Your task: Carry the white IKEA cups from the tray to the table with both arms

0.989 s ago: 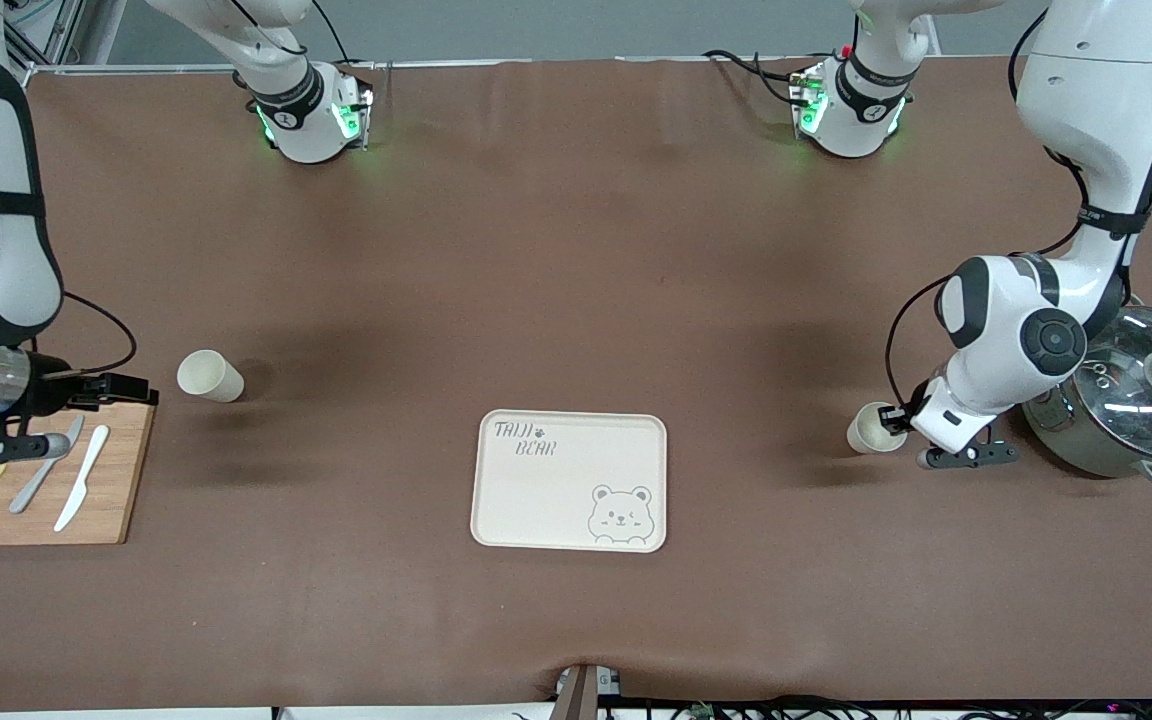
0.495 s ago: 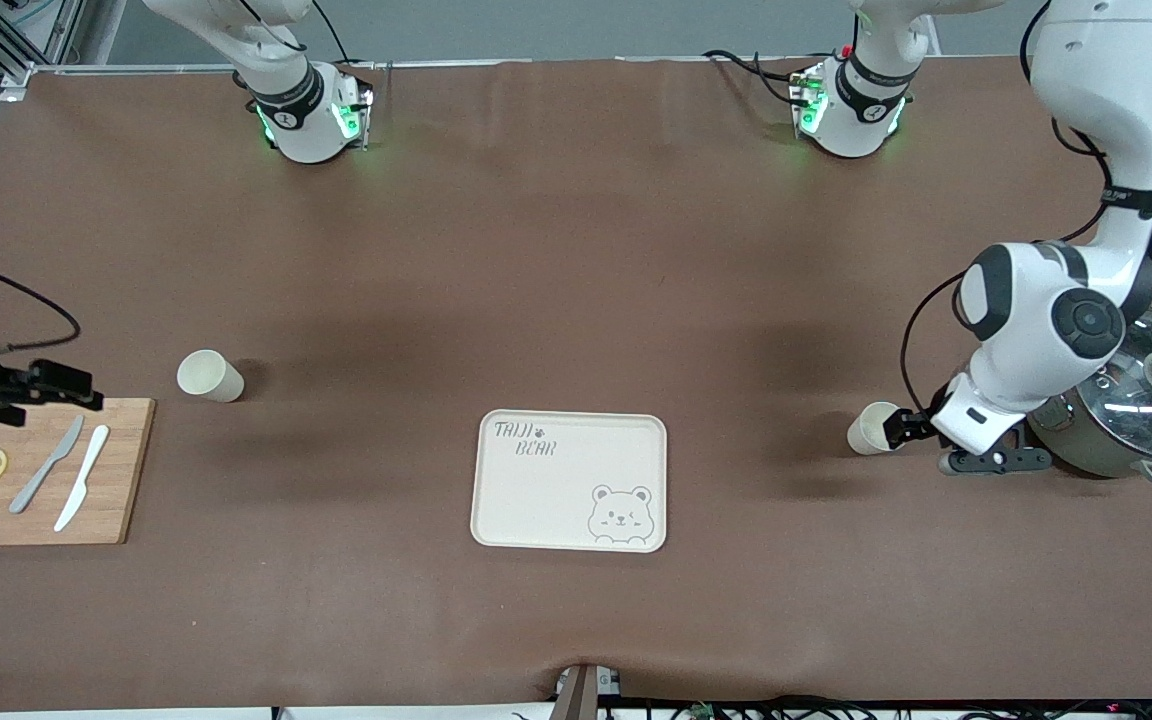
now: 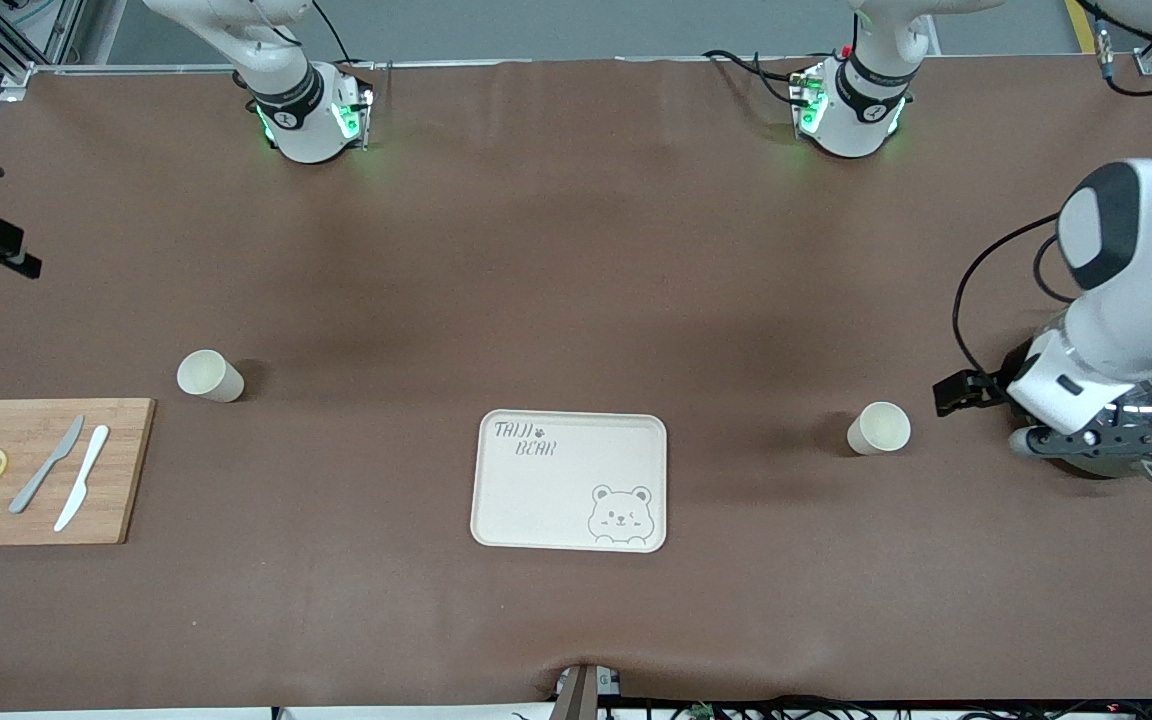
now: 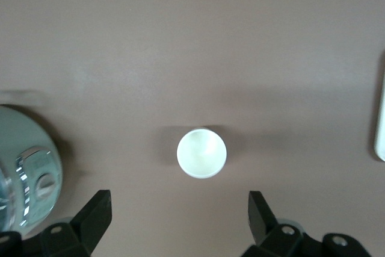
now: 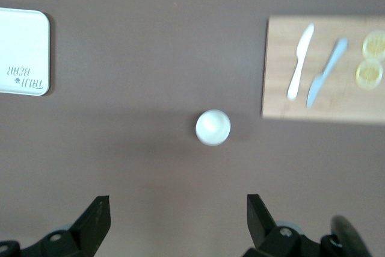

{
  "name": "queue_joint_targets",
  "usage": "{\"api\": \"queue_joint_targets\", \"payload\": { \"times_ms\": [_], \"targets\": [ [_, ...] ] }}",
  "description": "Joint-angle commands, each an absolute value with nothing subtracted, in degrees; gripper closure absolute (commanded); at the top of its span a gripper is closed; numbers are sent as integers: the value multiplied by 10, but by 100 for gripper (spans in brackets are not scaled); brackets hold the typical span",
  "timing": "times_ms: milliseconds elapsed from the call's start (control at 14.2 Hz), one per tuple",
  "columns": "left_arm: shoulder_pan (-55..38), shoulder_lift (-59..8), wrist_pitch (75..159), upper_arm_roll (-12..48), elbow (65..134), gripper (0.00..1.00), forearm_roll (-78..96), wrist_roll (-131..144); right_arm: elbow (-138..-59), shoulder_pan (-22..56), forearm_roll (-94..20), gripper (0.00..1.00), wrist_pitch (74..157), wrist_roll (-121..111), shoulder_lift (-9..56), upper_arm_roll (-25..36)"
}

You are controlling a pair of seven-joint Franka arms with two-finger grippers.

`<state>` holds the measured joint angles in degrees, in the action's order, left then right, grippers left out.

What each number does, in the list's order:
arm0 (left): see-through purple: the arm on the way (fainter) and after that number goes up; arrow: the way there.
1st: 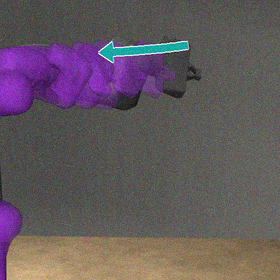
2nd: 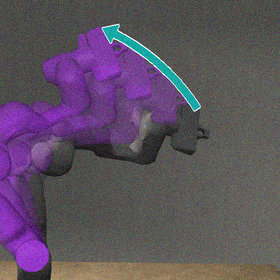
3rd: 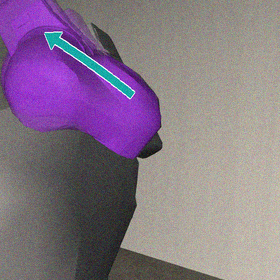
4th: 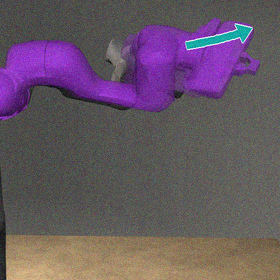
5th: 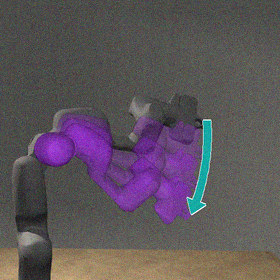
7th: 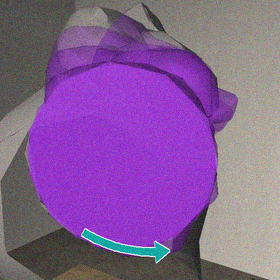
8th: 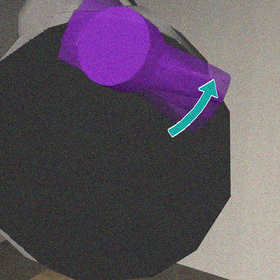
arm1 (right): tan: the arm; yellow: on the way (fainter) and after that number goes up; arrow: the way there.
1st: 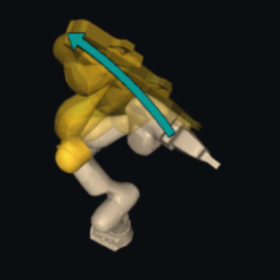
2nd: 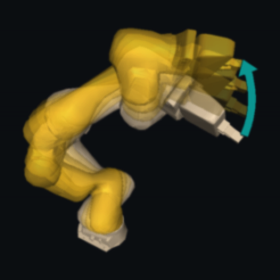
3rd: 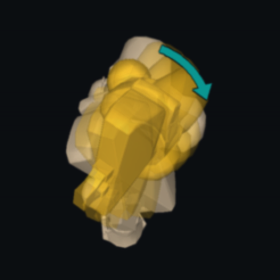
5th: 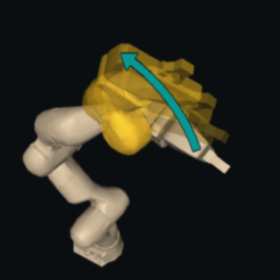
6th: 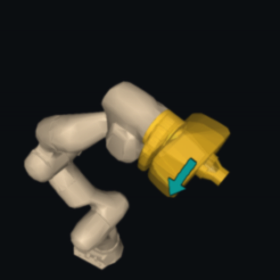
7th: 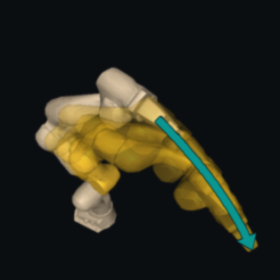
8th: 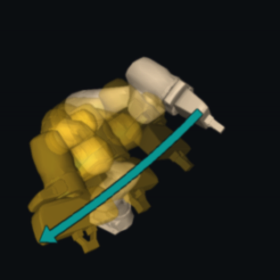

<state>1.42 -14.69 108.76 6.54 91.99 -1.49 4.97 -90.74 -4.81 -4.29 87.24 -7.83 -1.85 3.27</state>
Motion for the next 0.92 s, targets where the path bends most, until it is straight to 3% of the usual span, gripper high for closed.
{"api": "queue_joint_targets", "payload": {
  "times_ms": [0, 424, 848],
  "targets": [
    [18, -114, 1034, 75, 902, 0, -20, 58, -961, -35, 3, 0, 877, 4, -75, 6],
    [14, -96, 973, 75, 858, 0, -30, 54, -934, -33, 4, 0, 887, -85, -66, 1],
    [17, -89, 972, 83, 844, 0, -26, 76, -906, -46, 13, 0, 882, -100, -52, 3]
  ]
}}
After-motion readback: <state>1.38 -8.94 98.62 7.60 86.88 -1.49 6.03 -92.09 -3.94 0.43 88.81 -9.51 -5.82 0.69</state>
